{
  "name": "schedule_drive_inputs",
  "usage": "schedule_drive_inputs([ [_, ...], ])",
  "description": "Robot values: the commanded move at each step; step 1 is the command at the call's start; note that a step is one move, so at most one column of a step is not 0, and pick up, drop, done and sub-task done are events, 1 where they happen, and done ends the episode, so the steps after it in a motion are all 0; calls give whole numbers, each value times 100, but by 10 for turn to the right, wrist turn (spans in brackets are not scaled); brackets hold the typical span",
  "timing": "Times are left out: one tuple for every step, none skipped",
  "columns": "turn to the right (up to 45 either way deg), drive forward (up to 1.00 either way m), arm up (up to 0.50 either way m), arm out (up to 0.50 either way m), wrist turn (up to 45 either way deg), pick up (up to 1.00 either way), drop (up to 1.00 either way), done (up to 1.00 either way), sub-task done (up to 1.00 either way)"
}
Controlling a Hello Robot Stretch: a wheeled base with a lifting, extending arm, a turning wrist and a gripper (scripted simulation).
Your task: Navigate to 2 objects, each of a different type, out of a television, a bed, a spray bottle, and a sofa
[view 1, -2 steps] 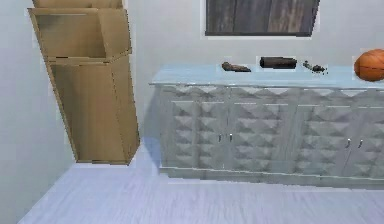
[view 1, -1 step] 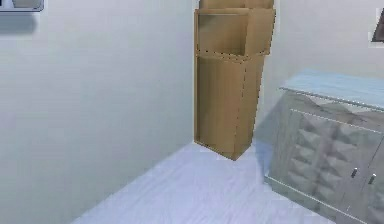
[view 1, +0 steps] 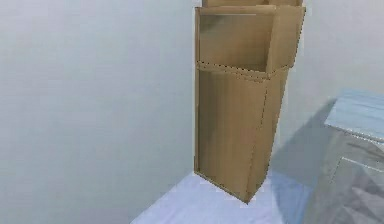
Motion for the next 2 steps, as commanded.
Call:
schedule_drive_inputs([
  [-450, 0, 0, 0, 0, 0, 0, 0, 0],
  [-30, 0, 0, 0, 0, 0, 0, 0, 0],
])
